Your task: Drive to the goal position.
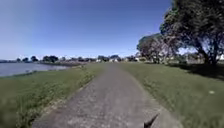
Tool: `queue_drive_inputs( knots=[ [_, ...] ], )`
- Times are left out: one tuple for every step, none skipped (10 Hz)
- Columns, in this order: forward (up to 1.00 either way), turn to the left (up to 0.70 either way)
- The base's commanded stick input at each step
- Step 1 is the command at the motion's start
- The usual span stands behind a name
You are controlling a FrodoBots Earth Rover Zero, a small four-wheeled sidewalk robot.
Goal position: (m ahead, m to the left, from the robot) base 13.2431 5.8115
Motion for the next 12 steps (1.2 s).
queue_drive_inputs(
  knots=[
    [0.85,0.0],
    [0.85,0.0],
    [0.85,0.0],
    [0.85,0.0],
    [0.85,0.0],
    [0.85,-0.25],
    [0.85,-0.07],
    [0.85,0.0],
    [0.85,0.0],
    [0.85,0.0],
    [0.85,0.0],
    [0.85,0.0]
  ],
)
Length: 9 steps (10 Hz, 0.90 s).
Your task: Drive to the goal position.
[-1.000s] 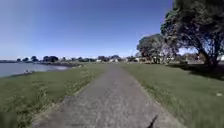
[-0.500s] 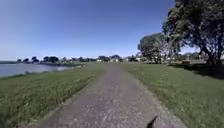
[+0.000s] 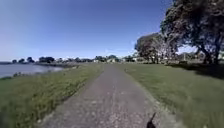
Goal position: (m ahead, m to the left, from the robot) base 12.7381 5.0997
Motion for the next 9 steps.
queue_drive_inputs(
  knots=[
    [0.85,0.0],
    [0.85,0.0],
    [0.85,0.0],
    [0.85,0.0],
    [0.85,0.0],
    [0.85,0.0],
    [0.85,0.0],
    [0.85,0.0],
    [0.85,0.0]
  ],
)
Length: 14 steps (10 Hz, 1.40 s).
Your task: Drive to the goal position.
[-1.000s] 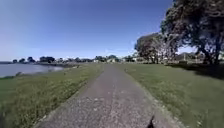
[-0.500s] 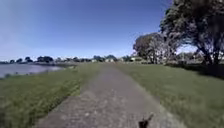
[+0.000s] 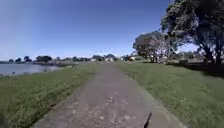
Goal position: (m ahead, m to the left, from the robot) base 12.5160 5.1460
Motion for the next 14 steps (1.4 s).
queue_drive_inputs(
  knots=[
    [0.85,0.0],
    [0.85,0.0],
    [0.85,0.0],
    [0.85,0.0],
    [0.85,0.0],
    [0.85,0.0],
    [0.85,0.0],
    [0.85,0.0],
    [0.85,0.0],
    [0.85,0.0],
    [0.85,0.0],
    [0.85,0.0],
    [0.85,0.0],
    [0.85,0.0]
  ],
)
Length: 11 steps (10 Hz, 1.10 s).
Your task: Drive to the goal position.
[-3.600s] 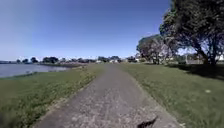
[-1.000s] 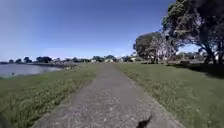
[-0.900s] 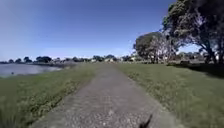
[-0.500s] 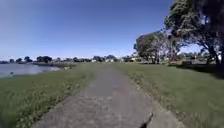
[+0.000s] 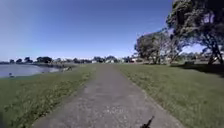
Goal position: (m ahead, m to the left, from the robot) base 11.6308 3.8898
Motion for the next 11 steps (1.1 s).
queue_drive_inputs(
  knots=[
    [0.85,0.0],
    [0.85,0.0],
    [0.85,0.0],
    [0.85,0.0],
    [0.85,0.0],
    [0.85,0.0],
    [0.85,0.0],
    [0.85,0.0],
    [0.85,0.0],
    [0.85,0.0],
    [0.85,0.0]
  ],
)
